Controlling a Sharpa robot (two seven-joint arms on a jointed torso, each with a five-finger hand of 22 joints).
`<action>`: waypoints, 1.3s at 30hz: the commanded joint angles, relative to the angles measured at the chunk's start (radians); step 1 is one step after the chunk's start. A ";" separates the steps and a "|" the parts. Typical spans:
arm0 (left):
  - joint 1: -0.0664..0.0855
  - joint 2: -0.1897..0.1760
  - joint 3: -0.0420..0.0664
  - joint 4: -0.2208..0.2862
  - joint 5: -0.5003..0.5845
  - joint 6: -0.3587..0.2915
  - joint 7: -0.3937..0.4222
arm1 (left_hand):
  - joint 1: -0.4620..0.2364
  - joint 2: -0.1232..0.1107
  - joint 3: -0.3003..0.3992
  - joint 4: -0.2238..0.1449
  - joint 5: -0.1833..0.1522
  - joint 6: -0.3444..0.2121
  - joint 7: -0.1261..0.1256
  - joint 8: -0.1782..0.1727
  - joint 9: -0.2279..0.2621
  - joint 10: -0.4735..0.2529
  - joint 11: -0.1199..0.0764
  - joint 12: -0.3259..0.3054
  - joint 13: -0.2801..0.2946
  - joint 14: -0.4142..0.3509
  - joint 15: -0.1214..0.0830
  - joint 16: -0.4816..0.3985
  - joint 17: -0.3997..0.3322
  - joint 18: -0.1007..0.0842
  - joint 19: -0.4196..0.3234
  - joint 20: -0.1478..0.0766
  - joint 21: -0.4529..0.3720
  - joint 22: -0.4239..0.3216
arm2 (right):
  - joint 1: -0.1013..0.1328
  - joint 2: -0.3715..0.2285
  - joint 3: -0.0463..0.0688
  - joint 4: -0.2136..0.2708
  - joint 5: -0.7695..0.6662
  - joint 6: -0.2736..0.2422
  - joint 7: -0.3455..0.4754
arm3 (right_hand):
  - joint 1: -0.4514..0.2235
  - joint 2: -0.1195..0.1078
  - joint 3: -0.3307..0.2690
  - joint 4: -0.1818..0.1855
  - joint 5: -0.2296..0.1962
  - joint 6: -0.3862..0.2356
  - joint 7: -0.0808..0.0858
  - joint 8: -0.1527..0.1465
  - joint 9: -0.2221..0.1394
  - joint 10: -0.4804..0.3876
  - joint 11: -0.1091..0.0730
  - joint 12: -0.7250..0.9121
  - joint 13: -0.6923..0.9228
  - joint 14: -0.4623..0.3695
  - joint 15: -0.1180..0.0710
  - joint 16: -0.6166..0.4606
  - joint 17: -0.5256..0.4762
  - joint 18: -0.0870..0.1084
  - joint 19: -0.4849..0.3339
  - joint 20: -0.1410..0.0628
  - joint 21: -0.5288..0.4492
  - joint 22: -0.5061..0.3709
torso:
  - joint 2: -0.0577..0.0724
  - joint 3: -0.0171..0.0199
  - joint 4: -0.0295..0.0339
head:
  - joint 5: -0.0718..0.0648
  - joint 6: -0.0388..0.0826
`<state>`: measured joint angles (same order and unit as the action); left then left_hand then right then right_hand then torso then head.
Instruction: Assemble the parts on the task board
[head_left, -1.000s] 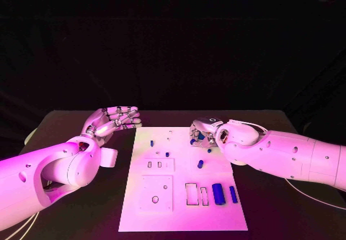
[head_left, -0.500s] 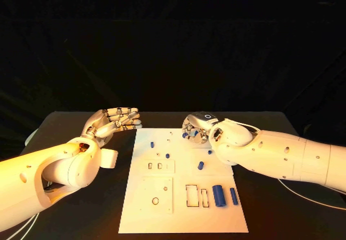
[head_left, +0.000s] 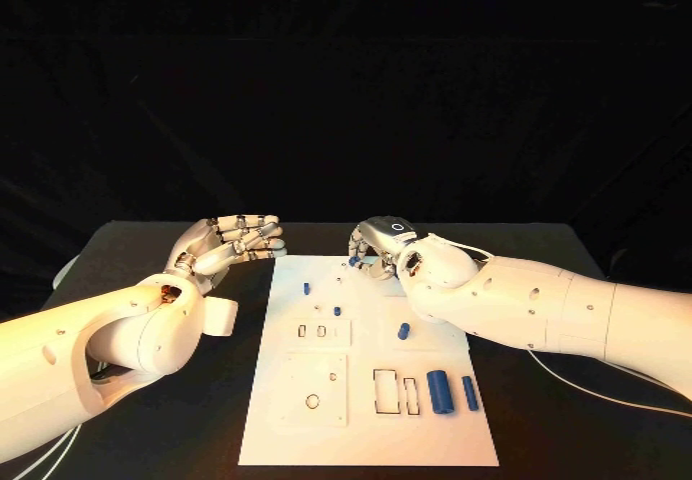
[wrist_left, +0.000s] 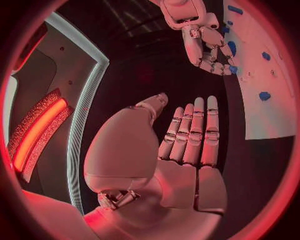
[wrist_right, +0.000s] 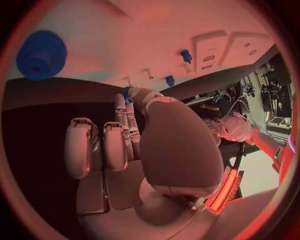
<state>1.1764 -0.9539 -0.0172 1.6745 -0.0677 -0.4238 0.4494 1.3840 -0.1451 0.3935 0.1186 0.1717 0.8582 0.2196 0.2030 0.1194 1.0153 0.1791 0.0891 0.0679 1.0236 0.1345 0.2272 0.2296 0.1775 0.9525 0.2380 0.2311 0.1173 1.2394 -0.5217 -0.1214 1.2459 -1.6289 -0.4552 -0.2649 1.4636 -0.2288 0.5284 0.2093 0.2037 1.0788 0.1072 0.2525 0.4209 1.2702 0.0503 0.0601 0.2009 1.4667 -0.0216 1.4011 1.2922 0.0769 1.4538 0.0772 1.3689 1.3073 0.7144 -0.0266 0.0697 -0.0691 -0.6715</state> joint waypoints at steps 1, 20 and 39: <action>0.002 0.003 0.001 0.003 0.001 0.017 0.006 | 0.000 -0.004 0.006 0.001 -0.001 0.010 0.016 0.005 0.000 0.008 0.002 -0.004 0.000 -0.009 0.001 -0.005 0.001 0.005 0.008 0.001 0.006 0.001 | -0.003 0.014 0.000 -0.017 -0.012 -0.014 0.005 | -0.002 0.007 0.004 -0.006 0.008 0.002 0.009 0.003 0.002 0.000 0.003 0.004 0.000 0.059 -0.004 0.005 0.002 -0.021 0.005 -0.001 0.004 0.006 | 0.002 -0.0009 0.0051 | 0.000 -0.001; 0.015 0.004 0.002 0.007 0.001 0.016 0.006 | 0.000 -0.004 0.006 0.001 -0.001 0.010 0.016 0.005 0.000 0.008 0.002 -0.004 0.000 -0.009 0.001 -0.005 0.001 0.005 0.008 0.001 0.006 0.001 | -0.013 0.067 -0.002 -0.090 0.001 0.009 0.007 | -0.012 0.003 0.007 -0.009 0.009 -0.006 0.012 -0.001 0.006 -0.007 0.006 0.003 -0.003 0.059 -0.001 0.006 0.000 -0.021 0.004 0.002 0.005 0.008 | 0.006 -0.0028 0.0082 | 0.003 -0.007; 0.019 0.006 0.003 0.005 0.001 0.015 0.005 | 0.001 -0.004 0.009 0.000 -0.002 0.011 0.016 0.005 0.000 0.010 0.002 -0.005 0.000 -0.011 0.001 -0.007 0.003 0.004 0.007 0.001 0.007 0.001 | -0.016 0.086 -0.005 -0.108 0.011 0.039 0.016 | -0.025 -0.002 0.008 -0.008 0.002 -0.012 0.014 -0.004 0.009 -0.011 0.008 0.003 -0.005 0.058 0.001 0.006 -0.003 -0.020 0.002 0.004 0.003 0.006 | 0.006 -0.0038 0.0071 | 0.007 -0.010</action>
<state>1.1925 -0.9506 -0.0157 1.6778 -0.0675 -0.4234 0.4481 1.3840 -0.1451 0.3961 0.1159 0.1718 0.8654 0.2197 0.2030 0.1193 1.0188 0.1825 0.0891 0.0678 1.0201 0.1380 0.2272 0.2320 0.1774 0.9525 0.2380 0.2311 0.1170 1.2283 -0.4403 -0.1224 1.1385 -1.6211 -0.4556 -0.2616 1.4456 -0.2281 0.5326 0.2023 0.2086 1.0694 0.1200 0.2451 0.4284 1.2648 0.0557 0.0608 0.1978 1.4667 -0.0216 1.4010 1.2900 0.0665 1.4538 0.0772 1.3688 1.3078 0.7210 -0.0304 0.0764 -0.0626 -0.6813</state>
